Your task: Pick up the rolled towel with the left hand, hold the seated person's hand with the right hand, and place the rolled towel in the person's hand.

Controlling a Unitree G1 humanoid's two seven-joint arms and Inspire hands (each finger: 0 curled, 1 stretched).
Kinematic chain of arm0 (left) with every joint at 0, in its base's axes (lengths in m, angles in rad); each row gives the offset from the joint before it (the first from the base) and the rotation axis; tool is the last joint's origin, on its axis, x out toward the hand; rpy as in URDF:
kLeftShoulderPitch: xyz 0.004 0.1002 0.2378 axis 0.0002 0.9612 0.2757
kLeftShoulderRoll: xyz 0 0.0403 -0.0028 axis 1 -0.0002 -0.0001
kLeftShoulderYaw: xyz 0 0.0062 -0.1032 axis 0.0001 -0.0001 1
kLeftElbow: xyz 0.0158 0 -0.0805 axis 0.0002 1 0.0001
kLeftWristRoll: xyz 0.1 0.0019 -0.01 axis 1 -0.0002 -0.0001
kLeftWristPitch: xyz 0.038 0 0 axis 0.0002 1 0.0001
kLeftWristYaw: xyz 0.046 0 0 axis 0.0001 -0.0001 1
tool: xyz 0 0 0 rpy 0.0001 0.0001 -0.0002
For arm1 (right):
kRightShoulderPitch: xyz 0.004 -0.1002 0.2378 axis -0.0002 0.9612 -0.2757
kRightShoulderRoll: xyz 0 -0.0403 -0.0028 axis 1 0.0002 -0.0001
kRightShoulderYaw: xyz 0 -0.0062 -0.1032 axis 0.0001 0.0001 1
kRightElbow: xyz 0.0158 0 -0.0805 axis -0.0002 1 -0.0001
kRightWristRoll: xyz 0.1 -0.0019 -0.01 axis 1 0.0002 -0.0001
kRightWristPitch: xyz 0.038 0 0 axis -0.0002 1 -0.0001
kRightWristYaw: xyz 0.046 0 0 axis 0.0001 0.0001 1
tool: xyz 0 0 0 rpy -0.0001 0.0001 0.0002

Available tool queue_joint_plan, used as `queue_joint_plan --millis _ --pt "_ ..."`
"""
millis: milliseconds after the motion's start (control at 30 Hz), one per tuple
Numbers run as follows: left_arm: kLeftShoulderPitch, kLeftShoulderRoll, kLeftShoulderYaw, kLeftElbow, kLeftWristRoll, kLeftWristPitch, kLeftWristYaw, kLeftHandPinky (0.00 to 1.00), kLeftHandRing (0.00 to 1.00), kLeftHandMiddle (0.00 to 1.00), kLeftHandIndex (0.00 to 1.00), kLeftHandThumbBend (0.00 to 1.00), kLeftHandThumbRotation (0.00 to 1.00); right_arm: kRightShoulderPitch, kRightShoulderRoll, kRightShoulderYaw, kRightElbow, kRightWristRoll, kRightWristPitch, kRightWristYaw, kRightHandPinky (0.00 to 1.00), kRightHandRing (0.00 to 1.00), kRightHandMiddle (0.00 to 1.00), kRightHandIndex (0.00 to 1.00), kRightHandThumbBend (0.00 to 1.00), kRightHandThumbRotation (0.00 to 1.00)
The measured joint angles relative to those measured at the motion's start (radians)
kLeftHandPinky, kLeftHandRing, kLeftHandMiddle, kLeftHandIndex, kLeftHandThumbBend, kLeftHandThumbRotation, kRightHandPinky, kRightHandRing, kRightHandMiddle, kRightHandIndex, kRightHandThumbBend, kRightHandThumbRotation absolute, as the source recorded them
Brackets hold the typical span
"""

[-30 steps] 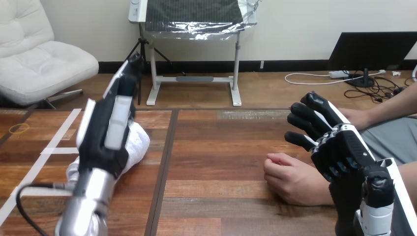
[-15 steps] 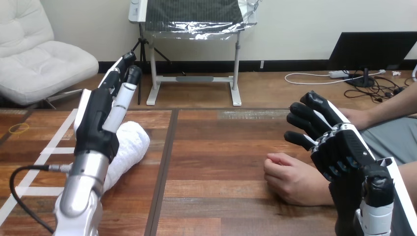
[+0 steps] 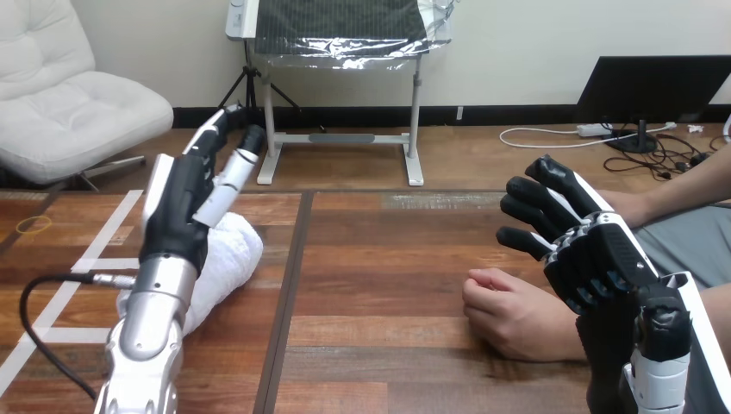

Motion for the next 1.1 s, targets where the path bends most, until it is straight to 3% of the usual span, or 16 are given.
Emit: queue_joint_plan --millis 267,1100 --pt "-0.059 0.021 -0.028 0.114 0.057 -0.028 0.020 0.88 0.93 0.94 0.90 0.53 0.68 0.000 0.000 -0.001 0.000 0.000 0.002 0.000 0.80 0.87 0.87 0.88 0.75 1.00" --pt "-0.257 0.061 -0.099 0.435 0.148 -0.027 0.090 0.88 0.96 0.98 0.97 0.68 0.51 -0.010 -0.001 -0.003 0.000 -0.001 0.002 0.000 0.79 0.86 0.87 0.88 0.73 1.00"
